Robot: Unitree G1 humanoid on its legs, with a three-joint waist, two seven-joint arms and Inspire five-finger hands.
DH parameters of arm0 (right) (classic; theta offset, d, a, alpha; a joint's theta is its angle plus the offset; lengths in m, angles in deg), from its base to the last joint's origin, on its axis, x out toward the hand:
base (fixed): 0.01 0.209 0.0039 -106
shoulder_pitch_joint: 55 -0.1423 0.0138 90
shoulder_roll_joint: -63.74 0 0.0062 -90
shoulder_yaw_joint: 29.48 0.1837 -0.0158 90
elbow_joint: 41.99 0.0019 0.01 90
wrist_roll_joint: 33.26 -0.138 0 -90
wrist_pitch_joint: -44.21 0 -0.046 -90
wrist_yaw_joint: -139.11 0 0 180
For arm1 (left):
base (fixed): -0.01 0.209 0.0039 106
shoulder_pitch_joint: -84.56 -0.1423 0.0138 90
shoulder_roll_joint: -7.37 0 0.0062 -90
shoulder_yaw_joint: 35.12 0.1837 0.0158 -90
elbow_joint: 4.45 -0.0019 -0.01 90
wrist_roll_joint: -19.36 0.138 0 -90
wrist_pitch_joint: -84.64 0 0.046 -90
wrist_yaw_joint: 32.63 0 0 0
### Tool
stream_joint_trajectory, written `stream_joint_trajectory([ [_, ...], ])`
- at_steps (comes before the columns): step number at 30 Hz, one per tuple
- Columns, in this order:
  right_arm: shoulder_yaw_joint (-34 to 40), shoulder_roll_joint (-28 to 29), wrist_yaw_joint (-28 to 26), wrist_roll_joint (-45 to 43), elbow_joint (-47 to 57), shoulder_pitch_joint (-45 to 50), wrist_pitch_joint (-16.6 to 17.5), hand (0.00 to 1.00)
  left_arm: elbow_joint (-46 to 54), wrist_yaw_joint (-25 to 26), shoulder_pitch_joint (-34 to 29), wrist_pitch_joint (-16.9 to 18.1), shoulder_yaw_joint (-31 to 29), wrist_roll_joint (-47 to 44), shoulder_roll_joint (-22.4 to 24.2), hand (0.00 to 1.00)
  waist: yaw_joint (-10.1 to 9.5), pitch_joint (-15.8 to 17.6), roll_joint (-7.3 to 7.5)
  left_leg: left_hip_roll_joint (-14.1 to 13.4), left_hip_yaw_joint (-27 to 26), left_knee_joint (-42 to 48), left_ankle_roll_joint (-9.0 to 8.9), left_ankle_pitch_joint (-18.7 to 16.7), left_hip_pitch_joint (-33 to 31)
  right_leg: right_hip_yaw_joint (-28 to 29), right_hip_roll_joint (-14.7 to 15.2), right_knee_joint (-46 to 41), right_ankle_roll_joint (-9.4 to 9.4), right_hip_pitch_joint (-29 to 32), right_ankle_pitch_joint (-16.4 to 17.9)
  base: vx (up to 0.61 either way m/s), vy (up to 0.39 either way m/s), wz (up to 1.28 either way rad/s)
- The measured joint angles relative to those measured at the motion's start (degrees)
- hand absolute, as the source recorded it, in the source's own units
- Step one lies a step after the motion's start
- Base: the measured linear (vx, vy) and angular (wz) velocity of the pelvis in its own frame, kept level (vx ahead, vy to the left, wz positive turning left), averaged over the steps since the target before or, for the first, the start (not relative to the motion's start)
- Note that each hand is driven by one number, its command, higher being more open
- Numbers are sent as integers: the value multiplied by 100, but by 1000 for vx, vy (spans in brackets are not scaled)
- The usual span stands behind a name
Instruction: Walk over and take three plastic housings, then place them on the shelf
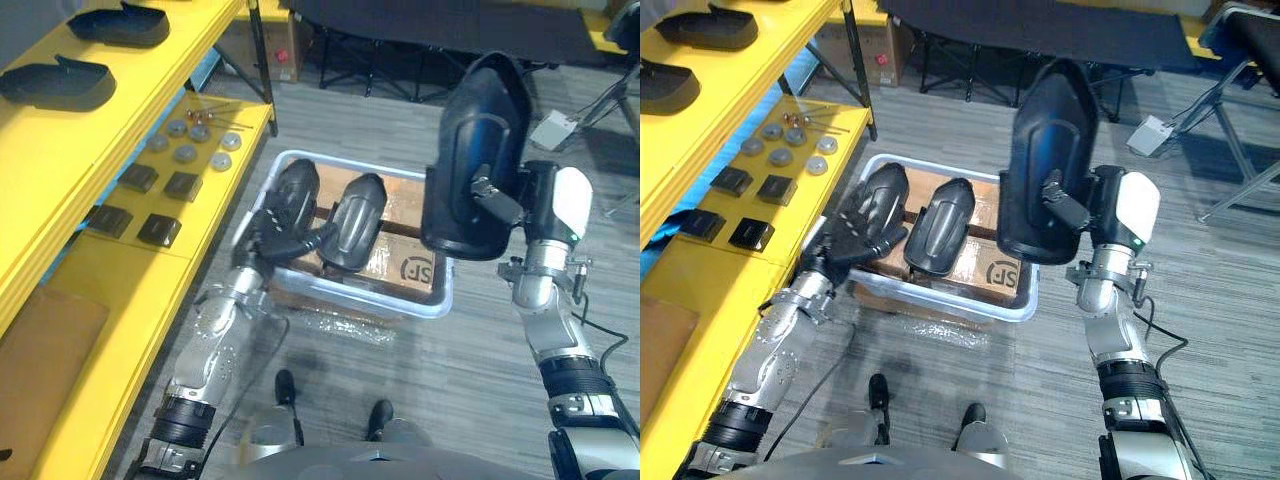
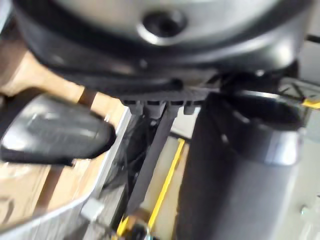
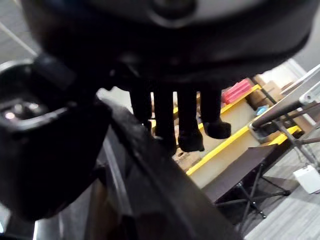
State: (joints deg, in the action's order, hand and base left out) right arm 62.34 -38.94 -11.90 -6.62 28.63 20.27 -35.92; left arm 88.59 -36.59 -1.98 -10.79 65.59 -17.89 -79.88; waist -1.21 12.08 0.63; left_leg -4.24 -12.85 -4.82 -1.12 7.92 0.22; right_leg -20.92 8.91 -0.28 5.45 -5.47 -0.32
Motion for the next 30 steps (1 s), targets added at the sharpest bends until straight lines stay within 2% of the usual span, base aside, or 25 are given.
stream_joint_trajectory([
  [5,-154,104,-182,-9,-1,11,85,0,-28,-29,172,-118,26,-463,4,100,19,-63,-6,-38,-40,-23,-15,15,8,24,-35,177,-24,-52,-111,-47,5,-6],
  [11,-572,552,-396,-69,-4,62,212,0,-126,-108,322,-154,104,-1023,111,100,2,-224,25,-19,-28,-20,-12,41,1,-2,-51,349,-20,-110,-216,2,0,1],
  [19,-1241,1116,-624,-127,-126,261,402,0,-271,-42,547,-120,343,-1010,205,100,-22,-282,108,4,46,-9,-6,52,-14,-72,-43,354,-21,-163,-219,9,3,5],
  [30,-1766,1294,-645,-480,-297,357,515,0,-515,109,547,-130,418,-693,209,100,-17,-371,190,49,69,-8,13,64,-43,-94,-10,360,8,-149,-238,-1,1,0],
])
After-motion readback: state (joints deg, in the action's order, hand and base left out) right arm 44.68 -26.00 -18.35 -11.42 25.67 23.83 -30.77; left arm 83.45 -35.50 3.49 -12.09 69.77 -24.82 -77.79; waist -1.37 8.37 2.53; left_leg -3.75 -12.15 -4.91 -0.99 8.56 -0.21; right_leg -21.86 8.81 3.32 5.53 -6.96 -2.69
